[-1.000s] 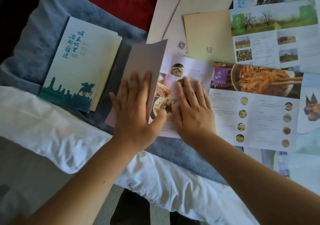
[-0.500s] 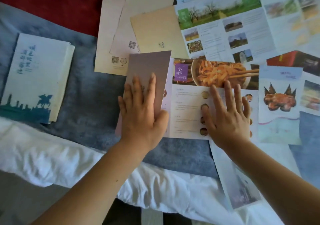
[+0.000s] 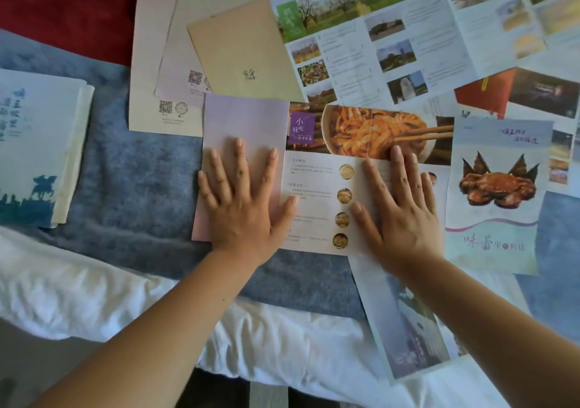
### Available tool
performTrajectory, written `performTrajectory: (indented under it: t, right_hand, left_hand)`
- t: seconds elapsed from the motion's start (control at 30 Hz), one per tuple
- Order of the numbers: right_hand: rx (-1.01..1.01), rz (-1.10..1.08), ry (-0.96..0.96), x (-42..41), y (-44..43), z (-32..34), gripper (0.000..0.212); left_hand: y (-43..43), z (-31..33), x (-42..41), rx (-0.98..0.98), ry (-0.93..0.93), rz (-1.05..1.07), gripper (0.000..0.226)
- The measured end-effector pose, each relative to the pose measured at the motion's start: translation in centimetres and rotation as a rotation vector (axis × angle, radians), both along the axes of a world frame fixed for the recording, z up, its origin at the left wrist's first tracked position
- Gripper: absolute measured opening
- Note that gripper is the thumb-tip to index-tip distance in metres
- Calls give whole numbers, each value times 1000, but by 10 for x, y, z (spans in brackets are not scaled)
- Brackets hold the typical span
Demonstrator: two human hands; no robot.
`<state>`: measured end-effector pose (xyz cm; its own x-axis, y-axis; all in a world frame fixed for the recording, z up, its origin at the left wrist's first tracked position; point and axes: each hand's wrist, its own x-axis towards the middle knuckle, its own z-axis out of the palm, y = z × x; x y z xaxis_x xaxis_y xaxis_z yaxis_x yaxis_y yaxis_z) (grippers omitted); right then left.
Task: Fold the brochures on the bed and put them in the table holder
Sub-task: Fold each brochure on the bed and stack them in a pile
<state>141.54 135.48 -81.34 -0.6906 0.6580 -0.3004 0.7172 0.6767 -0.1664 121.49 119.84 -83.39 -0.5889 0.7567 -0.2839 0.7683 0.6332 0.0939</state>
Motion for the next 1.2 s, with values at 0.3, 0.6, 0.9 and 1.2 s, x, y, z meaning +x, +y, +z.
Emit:
performTrajectory:
  t: [0.3, 0.6, 0.9, 1.2]
  right_hand:
    - [34, 118, 10, 2, 2, 0, 71]
    - [32, 238, 106, -45, -28, -6, 68]
    - [62, 128, 84, -97, -51, -13, 69]
    - [109, 127, 113, -97, -55, -17, 67]
  left_hand:
    - [-8, -1, -10, 30, 37, 17, 80]
    - [-74, 1, -94, -25, 118, 25, 79]
    - [-122, 8, -156, 36, 50, 132, 83]
    - [-112, 19, -141, 156, -180, 223, 101]
